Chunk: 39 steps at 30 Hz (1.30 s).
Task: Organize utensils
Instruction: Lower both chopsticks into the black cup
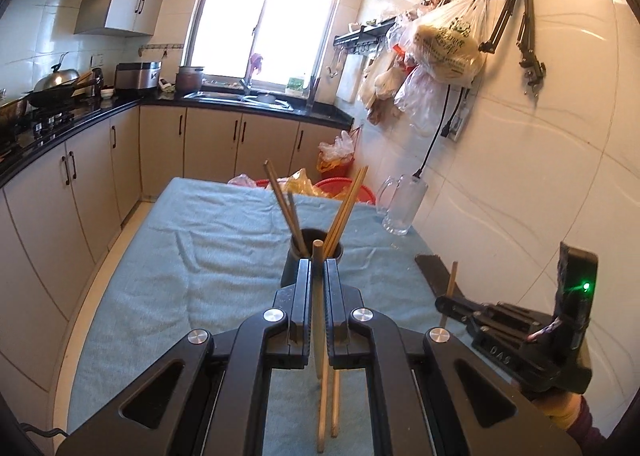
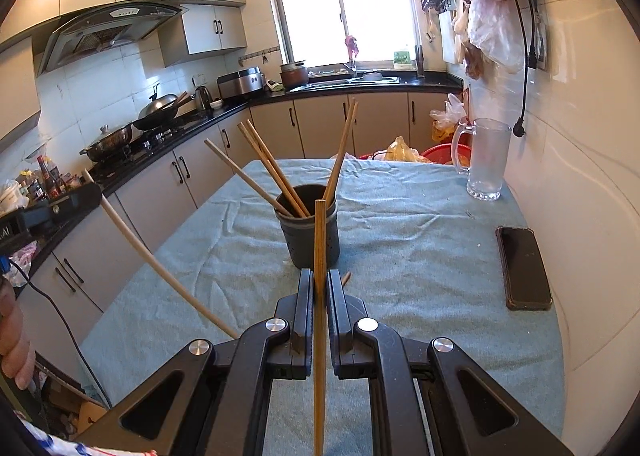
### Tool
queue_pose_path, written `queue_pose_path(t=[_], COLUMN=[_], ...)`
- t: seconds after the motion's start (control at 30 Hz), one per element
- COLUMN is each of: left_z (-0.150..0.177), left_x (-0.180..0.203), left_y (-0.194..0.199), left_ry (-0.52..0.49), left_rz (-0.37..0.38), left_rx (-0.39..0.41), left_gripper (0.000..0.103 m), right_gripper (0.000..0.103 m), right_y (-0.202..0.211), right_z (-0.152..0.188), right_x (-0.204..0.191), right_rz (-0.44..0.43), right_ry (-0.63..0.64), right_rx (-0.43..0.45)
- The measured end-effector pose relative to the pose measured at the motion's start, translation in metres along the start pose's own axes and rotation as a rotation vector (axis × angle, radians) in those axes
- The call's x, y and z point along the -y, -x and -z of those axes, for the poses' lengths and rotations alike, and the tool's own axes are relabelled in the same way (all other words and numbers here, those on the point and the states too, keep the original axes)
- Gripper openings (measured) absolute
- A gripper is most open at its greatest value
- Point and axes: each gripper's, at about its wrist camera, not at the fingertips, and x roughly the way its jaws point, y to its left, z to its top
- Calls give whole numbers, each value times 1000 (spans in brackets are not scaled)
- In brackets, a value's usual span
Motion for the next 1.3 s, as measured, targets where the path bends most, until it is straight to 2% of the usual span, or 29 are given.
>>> queue_pose_path(t=[0.2, 0.4, 0.53, 0.77, 0.87, 1.1, 1.3], left_z=[-29, -68, -97, -131, -138, -121, -109], left_x=[7, 20, 25, 20, 16, 8, 7], left_y=[-4, -18, -39, -82, -103, -152, -162], left_ry=[-18, -59, -65, -36, -32, -7, -7], left_rz=[24, 20, 12, -25, -39, -39, -40], left_rx=[42, 113, 138, 136, 120, -11, -51], left_gripper=[5, 5, 5, 5, 5, 5, 5], right_gripper=[6, 6, 6, 6, 6, 6, 6], right_y=[2, 2, -3, -18, -34, -91, -124], right_z=[-25, -67, -101, -156, -167, -161, -152], right_x=[3, -1, -1, 0, 5, 17, 23], right_rz=[-2, 7, 2, -5, -2, 0, -21], right_ry=[4, 36, 27, -19, -55, -111, -113], right_rx=[39, 103, 144, 225, 234, 175, 113])
